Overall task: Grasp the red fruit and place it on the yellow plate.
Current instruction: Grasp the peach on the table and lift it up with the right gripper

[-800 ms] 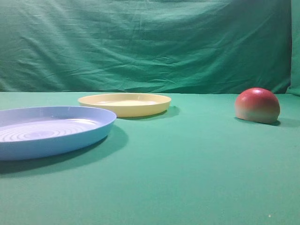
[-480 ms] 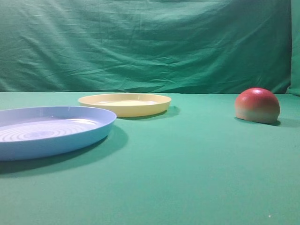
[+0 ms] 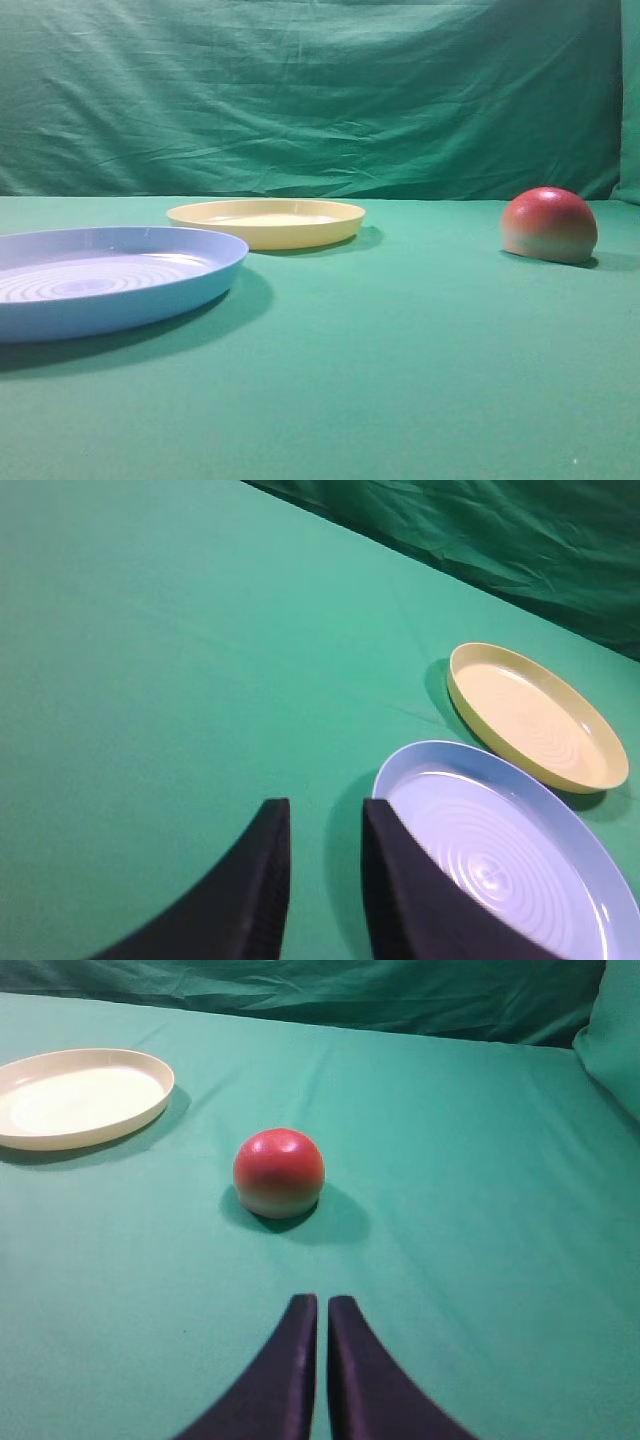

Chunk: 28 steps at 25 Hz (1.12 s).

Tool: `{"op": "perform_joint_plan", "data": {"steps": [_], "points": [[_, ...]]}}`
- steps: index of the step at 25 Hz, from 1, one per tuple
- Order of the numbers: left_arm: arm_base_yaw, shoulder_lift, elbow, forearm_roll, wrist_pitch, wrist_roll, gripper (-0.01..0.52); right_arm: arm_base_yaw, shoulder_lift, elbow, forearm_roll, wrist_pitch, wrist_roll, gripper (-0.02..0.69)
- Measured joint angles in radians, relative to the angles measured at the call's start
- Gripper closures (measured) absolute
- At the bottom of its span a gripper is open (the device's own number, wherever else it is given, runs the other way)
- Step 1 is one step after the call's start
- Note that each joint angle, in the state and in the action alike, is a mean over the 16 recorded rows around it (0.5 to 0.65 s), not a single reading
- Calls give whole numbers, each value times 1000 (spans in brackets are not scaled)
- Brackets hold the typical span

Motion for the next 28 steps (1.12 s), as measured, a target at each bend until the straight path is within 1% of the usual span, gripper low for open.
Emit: {"op": "perform_joint_plan", "data": {"steps": [6, 12, 17, 22, 28], "points": [[0, 0, 0, 0, 0, 0, 357, 0, 0, 0, 6, -21, 0, 665], [0, 0, 0, 0, 0, 0, 357, 0, 0, -6, 43, -112, 0, 665], [0, 0, 0, 0, 0, 0, 357, 0, 25, -55, 78, -174, -1, 665], [0, 0, 0, 0, 0, 0, 357, 0, 123, -146, 107, -186, -11, 665], [0, 0, 0, 0, 0, 0, 357, 0, 356, -297, 113, -103, -31, 665]]}}
